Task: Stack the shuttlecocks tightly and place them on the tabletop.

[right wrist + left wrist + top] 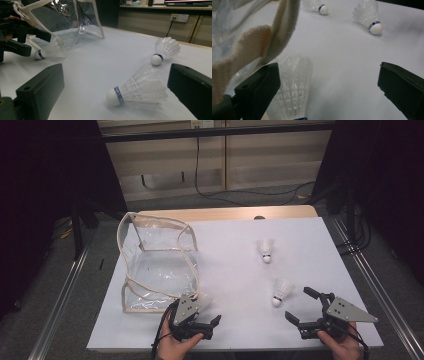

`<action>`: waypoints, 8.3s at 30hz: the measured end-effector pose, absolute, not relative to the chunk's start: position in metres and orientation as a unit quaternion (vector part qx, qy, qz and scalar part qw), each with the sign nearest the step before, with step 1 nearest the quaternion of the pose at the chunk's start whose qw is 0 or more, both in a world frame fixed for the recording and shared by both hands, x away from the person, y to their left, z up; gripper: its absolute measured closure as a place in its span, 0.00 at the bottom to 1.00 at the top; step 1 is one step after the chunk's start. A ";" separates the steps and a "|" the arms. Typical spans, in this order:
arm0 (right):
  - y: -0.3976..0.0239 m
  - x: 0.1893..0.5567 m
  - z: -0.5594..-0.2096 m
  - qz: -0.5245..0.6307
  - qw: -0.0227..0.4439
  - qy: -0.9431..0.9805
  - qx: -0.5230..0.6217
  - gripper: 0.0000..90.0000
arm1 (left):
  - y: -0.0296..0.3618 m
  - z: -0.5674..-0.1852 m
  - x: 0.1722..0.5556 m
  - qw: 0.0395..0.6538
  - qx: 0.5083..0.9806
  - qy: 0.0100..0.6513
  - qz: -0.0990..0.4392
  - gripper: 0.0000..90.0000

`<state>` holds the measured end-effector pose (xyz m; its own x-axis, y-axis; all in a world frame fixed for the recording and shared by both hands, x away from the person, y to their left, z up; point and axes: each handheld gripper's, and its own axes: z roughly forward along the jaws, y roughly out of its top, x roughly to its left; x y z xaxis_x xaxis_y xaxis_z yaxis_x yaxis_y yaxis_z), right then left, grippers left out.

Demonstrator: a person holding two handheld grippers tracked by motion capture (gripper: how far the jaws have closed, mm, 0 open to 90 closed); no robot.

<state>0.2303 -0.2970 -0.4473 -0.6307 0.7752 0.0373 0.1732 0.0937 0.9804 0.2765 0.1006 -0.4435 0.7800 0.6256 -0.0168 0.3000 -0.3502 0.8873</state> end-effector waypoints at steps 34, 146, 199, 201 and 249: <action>-0.299 0.229 -0.447 0.579 0.262 0.692 0.343 0.01 | 0.093 -0.445 0.277 0.458 0.801 0.323 0.213 0.36; -0.309 0.226 -0.446 0.579 0.275 0.685 0.348 0.01 | -0.010 -0.414 0.384 0.454 0.800 0.369 0.134 0.94; -0.308 0.225 -0.446 0.579 0.271 0.686 0.348 0.01 | -0.024 -0.402 0.405 0.438 0.773 0.436 0.143 0.51; -0.308 0.225 -0.446 0.579 0.273 0.686 0.346 0.01 | -0.027 -0.399 0.408 0.431 0.774 0.441 0.146 0.45; -0.307 0.225 -0.447 0.580 0.269 0.690 0.339 0.01 | -0.029 -0.407 0.420 0.363 0.805 0.462 0.083 0.89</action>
<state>0.2251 -0.3072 -0.4469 -0.6264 0.7792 0.0217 0.1558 0.0979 0.9829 0.4202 -0.0285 -0.4074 0.5588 0.8043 -0.2020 0.6834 -0.3086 0.6616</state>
